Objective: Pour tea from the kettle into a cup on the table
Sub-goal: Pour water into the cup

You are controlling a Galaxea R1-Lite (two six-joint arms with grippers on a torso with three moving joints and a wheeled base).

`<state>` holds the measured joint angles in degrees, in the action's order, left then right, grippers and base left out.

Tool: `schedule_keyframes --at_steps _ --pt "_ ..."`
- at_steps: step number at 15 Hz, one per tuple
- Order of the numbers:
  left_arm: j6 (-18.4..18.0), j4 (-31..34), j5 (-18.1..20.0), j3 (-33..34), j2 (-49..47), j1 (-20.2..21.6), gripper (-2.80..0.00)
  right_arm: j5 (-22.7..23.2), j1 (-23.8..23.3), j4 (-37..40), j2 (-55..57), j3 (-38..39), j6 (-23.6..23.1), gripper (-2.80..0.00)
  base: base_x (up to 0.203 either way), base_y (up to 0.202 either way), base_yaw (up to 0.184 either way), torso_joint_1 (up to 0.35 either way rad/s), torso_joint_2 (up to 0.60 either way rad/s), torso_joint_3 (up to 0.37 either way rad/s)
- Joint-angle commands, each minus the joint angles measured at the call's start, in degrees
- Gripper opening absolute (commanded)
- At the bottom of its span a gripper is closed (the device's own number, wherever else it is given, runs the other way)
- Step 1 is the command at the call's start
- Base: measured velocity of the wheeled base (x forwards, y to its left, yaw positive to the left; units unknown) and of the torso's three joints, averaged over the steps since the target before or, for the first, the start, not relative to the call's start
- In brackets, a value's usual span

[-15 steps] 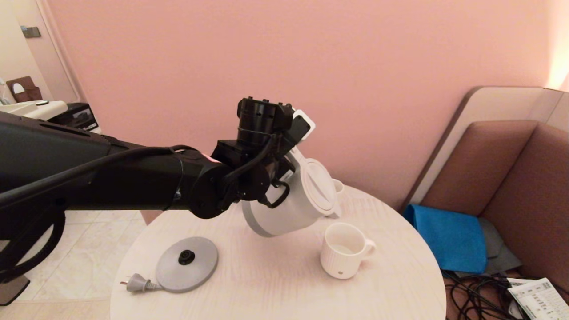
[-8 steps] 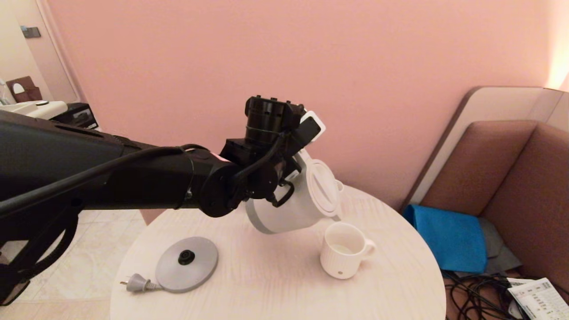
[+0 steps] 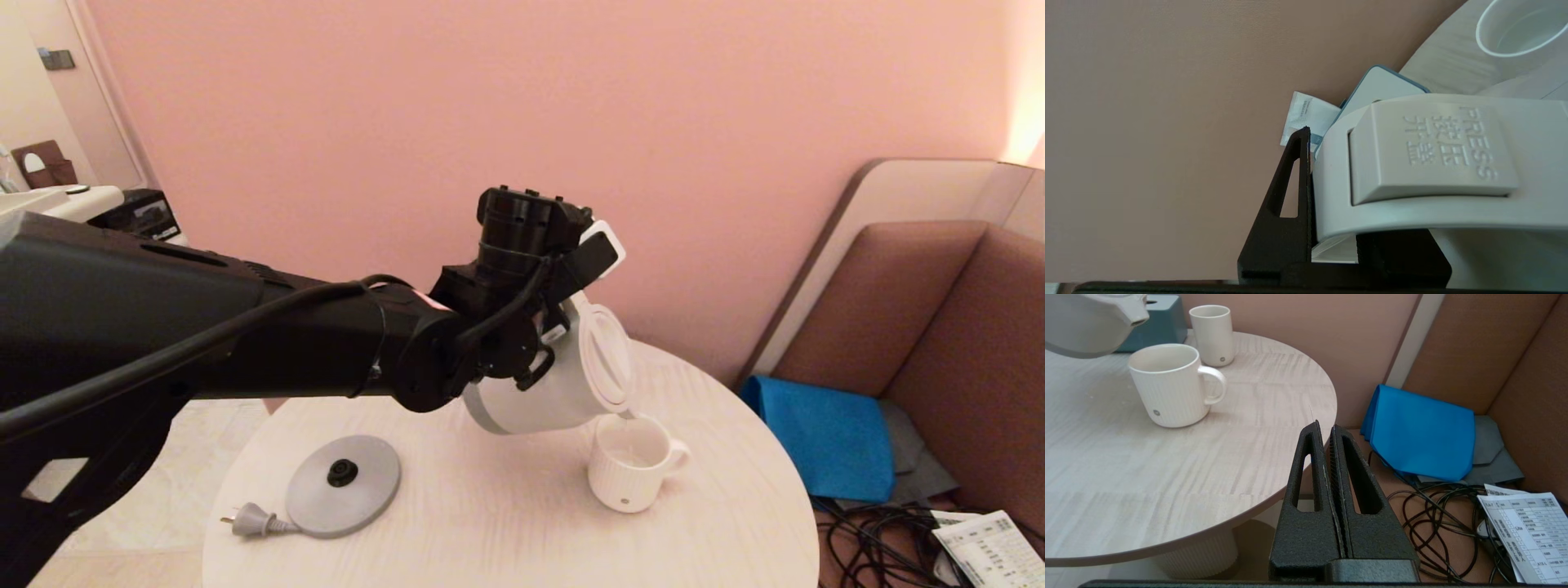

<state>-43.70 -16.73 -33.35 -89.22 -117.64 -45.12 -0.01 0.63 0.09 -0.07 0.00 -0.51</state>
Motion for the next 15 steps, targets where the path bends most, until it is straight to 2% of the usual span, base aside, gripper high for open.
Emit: schedule_keyframes --at_steps 1,8,15 --pt "-1.38 -0.15 -0.31 0.09 -0.14 -0.58 -2.8 0.01 -0.02 0.0 0.07 0.0 -0.02 -2.8 0.0 0.0 0.0 0.0 0.0 0.0" --pt "-4.64 -0.51 -2.26 0.1 -1.28 -1.29 -2.8 0.01 -0.02 0.0 0.07 0.0 -0.02 -2.8 0.0 0.0 0.0 0.0 0.0 0.0" --pt "-6.42 -0.68 -3.74 0.1 -1.8 -1.56 -2.8 0.01 0.07 0.0 0.07 0.0 -0.02 -2.8 0.0 0.0 0.0 0.0 0.0 0.0"
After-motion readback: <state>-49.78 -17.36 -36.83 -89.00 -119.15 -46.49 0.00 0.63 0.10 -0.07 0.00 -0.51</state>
